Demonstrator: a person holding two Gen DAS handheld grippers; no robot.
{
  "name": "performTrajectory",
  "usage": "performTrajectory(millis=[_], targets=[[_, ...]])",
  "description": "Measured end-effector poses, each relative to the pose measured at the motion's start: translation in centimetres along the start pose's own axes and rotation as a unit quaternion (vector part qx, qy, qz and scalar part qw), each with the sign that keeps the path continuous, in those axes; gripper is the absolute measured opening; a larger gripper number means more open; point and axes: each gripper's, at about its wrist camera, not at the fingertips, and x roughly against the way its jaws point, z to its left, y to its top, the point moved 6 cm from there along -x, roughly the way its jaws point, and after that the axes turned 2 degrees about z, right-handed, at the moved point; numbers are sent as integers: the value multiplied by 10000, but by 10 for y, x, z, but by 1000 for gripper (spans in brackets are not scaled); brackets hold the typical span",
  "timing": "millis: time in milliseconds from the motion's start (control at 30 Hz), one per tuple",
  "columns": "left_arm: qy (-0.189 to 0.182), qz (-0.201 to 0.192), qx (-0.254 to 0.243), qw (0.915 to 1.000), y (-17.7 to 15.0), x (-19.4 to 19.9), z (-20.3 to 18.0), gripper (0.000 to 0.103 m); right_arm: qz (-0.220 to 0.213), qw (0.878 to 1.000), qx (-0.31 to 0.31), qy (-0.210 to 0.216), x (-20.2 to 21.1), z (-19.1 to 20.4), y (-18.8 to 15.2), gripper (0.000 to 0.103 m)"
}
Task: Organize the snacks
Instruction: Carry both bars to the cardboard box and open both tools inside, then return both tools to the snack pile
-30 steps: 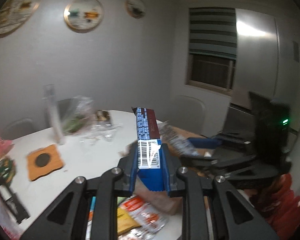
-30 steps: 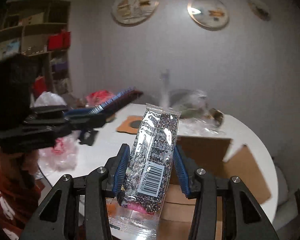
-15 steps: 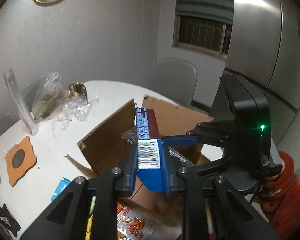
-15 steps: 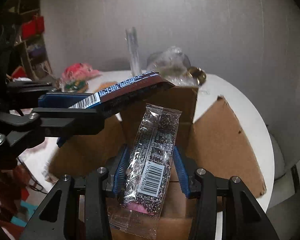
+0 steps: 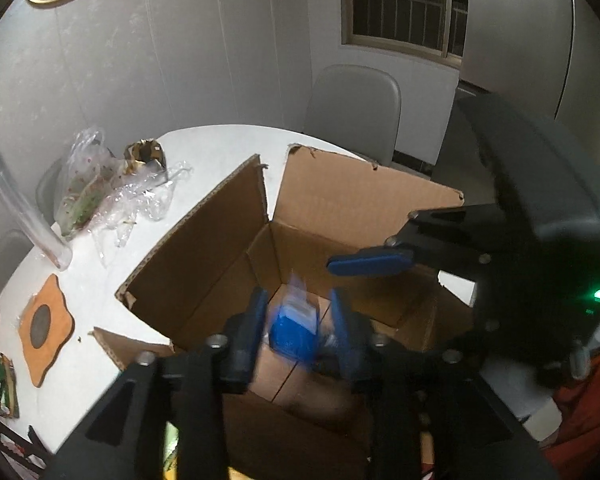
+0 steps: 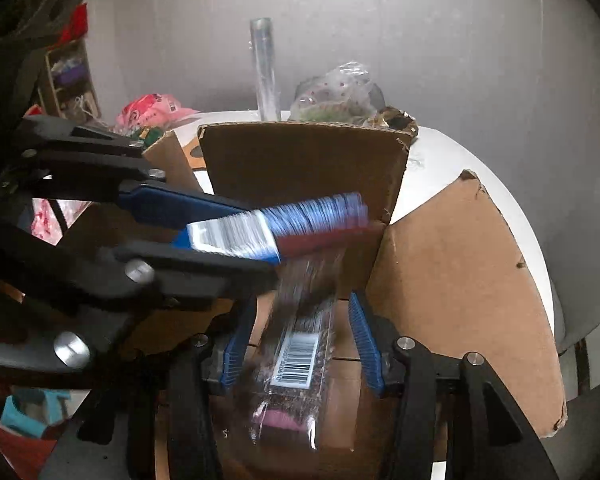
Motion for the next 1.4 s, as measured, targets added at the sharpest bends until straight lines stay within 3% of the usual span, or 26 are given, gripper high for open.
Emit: performTrajectory(millis=[67, 167, 233, 333, 467, 567, 733, 900, 1133, 1267, 1400], targets=[[32, -48, -11, 10000, -1, 3, -1, 50, -43, 10000, 45, 21, 3, 5, 1, 61], [114, -239, 28, 9996, -2, 16, 2, 64, -77, 9998, 148, -72, 9, 10, 0, 62], [132, -389, 96, 9991, -3, 27, 7, 78, -91, 9998, 150, -70, 15, 13, -3, 62], [228, -641, 123, 9976, -7, 49, 11, 86, -145, 9996, 168, -168, 27, 16, -9, 62], [538, -1077, 286, 9923, -22, 93, 25, 87, -342, 9991, 186, -181, 46, 29, -9, 63], [677, -1361, 485, 9872, -39, 125, 34, 101, -623, 9977, 248, -56, 70, 48, -8, 63], [1042, -1768, 858, 9749, -84, 170, 64, 102, -1113, 9921, 548, 186, 96, 100, 2, 63], [1386, -1891, 1394, 9621, -139, 191, 103, 102, -1218, 9863, 1004, 469, 97, 160, 8, 63], [1338, -1491, 2160, 9556, -222, 160, 142, 102, -791, 9842, 1271, 944, 49, 225, -3, 63], [1093, -1145, 2501, 9552, -261, 123, 147, 102, -380, 9868, 1171, 1052, 2, 239, -25, 63], [869, -963, 2804, 9511, -287, 101, 154, 102, 83, 9843, 868, 1536, -36, 248, -47, 63]])
